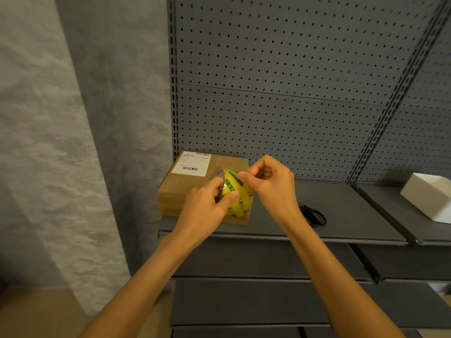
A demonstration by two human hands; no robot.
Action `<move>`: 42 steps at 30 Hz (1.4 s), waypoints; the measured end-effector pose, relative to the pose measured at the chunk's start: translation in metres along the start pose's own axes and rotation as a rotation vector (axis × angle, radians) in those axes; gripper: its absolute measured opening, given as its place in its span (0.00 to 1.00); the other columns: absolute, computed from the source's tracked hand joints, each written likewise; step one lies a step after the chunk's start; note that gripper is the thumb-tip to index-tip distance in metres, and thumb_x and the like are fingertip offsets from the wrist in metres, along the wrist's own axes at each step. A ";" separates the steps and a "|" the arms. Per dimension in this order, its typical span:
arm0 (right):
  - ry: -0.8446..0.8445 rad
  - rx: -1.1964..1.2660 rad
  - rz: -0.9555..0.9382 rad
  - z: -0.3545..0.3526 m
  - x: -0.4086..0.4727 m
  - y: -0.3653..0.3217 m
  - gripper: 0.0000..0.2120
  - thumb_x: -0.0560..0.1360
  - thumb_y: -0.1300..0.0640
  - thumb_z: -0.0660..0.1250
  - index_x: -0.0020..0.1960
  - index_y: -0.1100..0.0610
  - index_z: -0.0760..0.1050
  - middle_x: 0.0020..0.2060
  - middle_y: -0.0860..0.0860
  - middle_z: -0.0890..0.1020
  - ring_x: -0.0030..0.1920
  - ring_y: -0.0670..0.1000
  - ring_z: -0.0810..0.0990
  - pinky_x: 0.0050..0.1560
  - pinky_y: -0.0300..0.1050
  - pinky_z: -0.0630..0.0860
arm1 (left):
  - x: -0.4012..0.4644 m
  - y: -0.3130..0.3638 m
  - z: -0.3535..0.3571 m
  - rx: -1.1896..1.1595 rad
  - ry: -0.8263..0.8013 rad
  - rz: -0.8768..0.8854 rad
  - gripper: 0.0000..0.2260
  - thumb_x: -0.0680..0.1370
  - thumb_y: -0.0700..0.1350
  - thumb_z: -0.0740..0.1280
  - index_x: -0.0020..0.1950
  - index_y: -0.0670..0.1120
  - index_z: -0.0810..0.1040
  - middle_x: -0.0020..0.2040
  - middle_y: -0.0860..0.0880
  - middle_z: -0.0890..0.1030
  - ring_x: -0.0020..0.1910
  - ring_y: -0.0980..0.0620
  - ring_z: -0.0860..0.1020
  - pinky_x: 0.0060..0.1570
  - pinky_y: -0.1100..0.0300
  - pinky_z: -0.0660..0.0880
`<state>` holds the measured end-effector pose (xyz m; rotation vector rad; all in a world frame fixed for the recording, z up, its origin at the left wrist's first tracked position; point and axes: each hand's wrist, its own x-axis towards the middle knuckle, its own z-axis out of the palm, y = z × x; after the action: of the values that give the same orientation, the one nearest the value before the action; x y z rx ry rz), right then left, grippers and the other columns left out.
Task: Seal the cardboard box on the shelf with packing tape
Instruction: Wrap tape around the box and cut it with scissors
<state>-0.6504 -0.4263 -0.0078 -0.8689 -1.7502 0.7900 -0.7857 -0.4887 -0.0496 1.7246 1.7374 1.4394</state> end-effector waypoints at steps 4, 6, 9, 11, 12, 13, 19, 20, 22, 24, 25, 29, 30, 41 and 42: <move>-0.084 0.029 0.080 0.003 0.010 0.002 0.11 0.68 0.61 0.75 0.36 0.57 0.72 0.32 0.50 0.79 0.35 0.47 0.78 0.41 0.47 0.78 | -0.004 0.000 -0.002 -0.035 0.017 0.014 0.08 0.78 0.50 0.66 0.49 0.46 0.75 0.41 0.50 0.84 0.40 0.53 0.82 0.40 0.44 0.78; -0.117 0.054 0.103 0.005 0.013 0.003 0.10 0.68 0.61 0.76 0.39 0.56 0.73 0.33 0.50 0.80 0.36 0.48 0.79 0.42 0.49 0.79 | -0.005 -0.002 -0.004 -0.033 0.029 0.016 0.09 0.77 0.52 0.65 0.49 0.46 0.75 0.40 0.50 0.84 0.39 0.52 0.82 0.40 0.44 0.77; -0.209 0.090 0.162 0.007 0.018 0.001 0.16 0.68 0.61 0.75 0.53 0.54 0.74 0.33 0.49 0.83 0.34 0.45 0.79 0.39 0.40 0.77 | -0.005 -0.007 -0.007 0.010 0.040 0.032 0.08 0.77 0.51 0.66 0.48 0.47 0.75 0.39 0.50 0.83 0.38 0.51 0.81 0.40 0.44 0.77; -0.284 0.060 0.164 0.010 0.020 -0.001 0.13 0.70 0.61 0.74 0.53 0.54 0.77 0.33 0.47 0.82 0.31 0.40 0.77 0.36 0.34 0.74 | -0.006 -0.009 -0.009 0.016 0.048 0.033 0.07 0.77 0.50 0.67 0.45 0.47 0.75 0.38 0.49 0.82 0.37 0.51 0.80 0.39 0.44 0.76; -0.312 0.037 0.151 0.012 0.020 -0.002 0.09 0.71 0.61 0.73 0.50 0.54 0.80 0.33 0.46 0.82 0.31 0.39 0.77 0.35 0.33 0.73 | -0.007 -0.009 -0.010 0.017 0.053 0.032 0.07 0.77 0.49 0.67 0.44 0.47 0.74 0.37 0.49 0.82 0.36 0.51 0.80 0.39 0.44 0.76; -0.325 0.021 0.139 0.015 0.020 -0.002 0.05 0.71 0.60 0.72 0.46 0.54 0.81 0.33 0.46 0.81 0.31 0.38 0.76 0.35 0.33 0.73 | -0.007 -0.010 -0.011 0.019 0.058 0.031 0.07 0.77 0.49 0.67 0.43 0.47 0.74 0.36 0.49 0.81 0.35 0.51 0.79 0.38 0.44 0.76; -0.203 -0.077 0.005 0.039 0.023 -0.005 0.06 0.73 0.57 0.71 0.38 0.49 0.80 0.35 0.46 0.82 0.37 0.42 0.80 0.40 0.35 0.77 | -0.007 -0.021 -0.023 -0.038 0.039 0.031 0.07 0.76 0.52 0.67 0.44 0.50 0.73 0.37 0.53 0.82 0.37 0.58 0.80 0.37 0.54 0.77; -0.193 -0.077 -0.005 0.042 0.024 -0.007 0.05 0.73 0.57 0.70 0.39 0.50 0.80 0.35 0.45 0.82 0.38 0.42 0.80 0.41 0.35 0.77 | -0.007 -0.022 -0.026 -0.055 0.016 0.034 0.07 0.75 0.52 0.68 0.44 0.51 0.72 0.37 0.54 0.82 0.37 0.60 0.80 0.37 0.58 0.76; -0.203 -0.076 -0.004 0.049 0.028 -0.010 0.05 0.74 0.56 0.69 0.40 0.51 0.80 0.36 0.45 0.82 0.39 0.42 0.80 0.41 0.35 0.77 | -0.007 -0.028 -0.032 -0.041 -0.039 0.038 0.10 0.73 0.53 0.70 0.46 0.50 0.72 0.41 0.54 0.82 0.39 0.61 0.79 0.39 0.61 0.76; -0.224 -0.070 0.017 0.053 0.033 -0.011 0.05 0.75 0.55 0.68 0.41 0.51 0.79 0.37 0.45 0.82 0.40 0.42 0.80 0.43 0.37 0.77 | -0.005 -0.037 -0.039 0.057 -0.076 0.066 0.12 0.72 0.53 0.72 0.47 0.48 0.73 0.41 0.54 0.80 0.38 0.60 0.78 0.38 0.62 0.76; -0.230 -0.074 0.024 0.055 0.035 -0.012 0.05 0.75 0.54 0.68 0.41 0.50 0.79 0.37 0.45 0.82 0.41 0.43 0.80 0.44 0.40 0.78 | -0.005 -0.042 -0.041 0.119 -0.074 0.092 0.11 0.72 0.52 0.72 0.45 0.48 0.74 0.40 0.54 0.79 0.37 0.59 0.77 0.36 0.61 0.75; -0.192 -0.093 0.008 0.070 0.040 -0.016 0.05 0.75 0.55 0.69 0.41 0.52 0.80 0.37 0.46 0.82 0.40 0.45 0.80 0.43 0.42 0.78 | -0.004 -0.049 -0.054 0.167 0.032 0.171 0.14 0.73 0.47 0.72 0.34 0.51 0.68 0.30 0.54 0.72 0.31 0.56 0.72 0.28 0.66 0.65; -0.167 -0.101 -0.002 0.075 0.041 -0.018 0.05 0.75 0.56 0.69 0.41 0.53 0.80 0.36 0.46 0.82 0.39 0.44 0.80 0.42 0.40 0.78 | -0.003 -0.046 -0.056 0.144 0.056 0.167 0.14 0.73 0.47 0.72 0.34 0.49 0.68 0.29 0.52 0.72 0.30 0.54 0.71 0.27 0.63 0.65; 0.095 -0.091 -0.260 0.127 0.030 -0.035 0.04 0.74 0.60 0.69 0.40 0.56 0.80 0.36 0.47 0.80 0.38 0.43 0.76 0.40 0.37 0.72 | 0.008 -0.050 -0.100 -0.190 0.082 -0.128 0.06 0.72 0.46 0.71 0.41 0.44 0.82 0.36 0.45 0.83 0.38 0.43 0.81 0.43 0.46 0.77; 0.127 -0.066 -0.281 0.130 0.029 -0.037 0.05 0.74 0.61 0.69 0.40 0.55 0.79 0.36 0.46 0.79 0.38 0.42 0.76 0.40 0.35 0.71 | 0.010 -0.051 -0.104 -0.195 0.069 -0.165 0.07 0.72 0.47 0.71 0.42 0.43 0.82 0.37 0.45 0.84 0.39 0.42 0.82 0.44 0.46 0.78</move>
<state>-0.7877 -0.4364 -0.0021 -0.6805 -1.7449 0.4845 -0.8986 -0.5130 -0.0381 1.4138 1.6673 1.5535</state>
